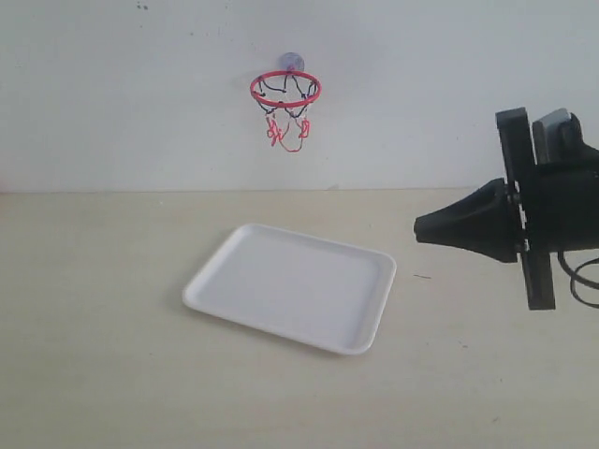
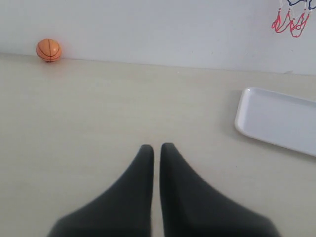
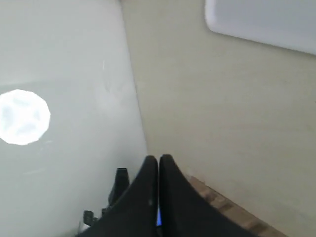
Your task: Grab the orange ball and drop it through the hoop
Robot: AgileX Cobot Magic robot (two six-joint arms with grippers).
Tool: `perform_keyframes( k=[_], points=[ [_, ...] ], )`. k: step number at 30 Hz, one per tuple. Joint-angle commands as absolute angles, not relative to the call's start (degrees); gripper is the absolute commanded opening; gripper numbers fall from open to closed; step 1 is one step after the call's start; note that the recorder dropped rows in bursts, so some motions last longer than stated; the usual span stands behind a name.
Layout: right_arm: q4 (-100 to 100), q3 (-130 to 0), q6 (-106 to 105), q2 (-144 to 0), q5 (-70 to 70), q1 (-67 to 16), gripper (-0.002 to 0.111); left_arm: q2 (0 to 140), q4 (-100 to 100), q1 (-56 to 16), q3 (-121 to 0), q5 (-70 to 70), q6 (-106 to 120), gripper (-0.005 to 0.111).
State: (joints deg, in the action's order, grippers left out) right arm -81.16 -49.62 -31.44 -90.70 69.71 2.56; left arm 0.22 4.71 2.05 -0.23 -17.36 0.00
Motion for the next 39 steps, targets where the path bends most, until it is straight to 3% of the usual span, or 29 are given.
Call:
perform_keyframes(
  k=[1, 5, 9, 16, 20, 28, 31, 35, 39],
  points=[
    [-83.94, -49.55, -25.09, -86.15, 69.96, 2.84, 0.000, 0.00, 5.13, 2.20, 0.00, -16.68, -0.39, 0.004],
    [-83.68, -49.55, -29.05, -74.69, 60.55, 2.84, 0.000, 0.00, 5.13, 2.20, 0.00, -16.68, -0.39, 0.004],
    [-80.46, -47.24, -58.10, -56.93, 50.64, -2.14, 0.000, 0.00, 5.13, 2.20, 0.00, -16.68, -0.39, 0.004],
    [-80.46, -22.43, -70.16, -18.03, 29.35, -5.65, 0.000, 0.00, 5.13, 2.20, 0.00, -16.68, -0.39, 0.004],
    [-80.71, -18.32, -69.37, -10.40, 22.81, -5.65, 0.000, 0.00, 5.13, 2.20, 0.00, -16.68, -0.39, 0.004],
    [-76.96, -18.30, -68.54, -3.83, 22.48, -5.65, 0.000, 0.00, 5.13, 2.20, 0.00, -16.68, -0.39, 0.004],
    [-59.23, -18.30, -56.93, -1.54, 23.21, -5.65, 0.000, 0.00, 5.13, 2.20, 0.00, -16.68, -0.39, 0.004],
    [-25.83, -18.30, -17.84, 0.00, 23.76, -5.65, 0.000, 0.00, 5.13, 2.20, 0.00, -16.68, -0.39, 0.004],
    [-6.62, -18.04, 7.44, 0.00, 24.07, -5.65, 0.000, 0.00, 5.13, 2.20, 0.00, -16.68, -0.39, 0.004]
  ],
)
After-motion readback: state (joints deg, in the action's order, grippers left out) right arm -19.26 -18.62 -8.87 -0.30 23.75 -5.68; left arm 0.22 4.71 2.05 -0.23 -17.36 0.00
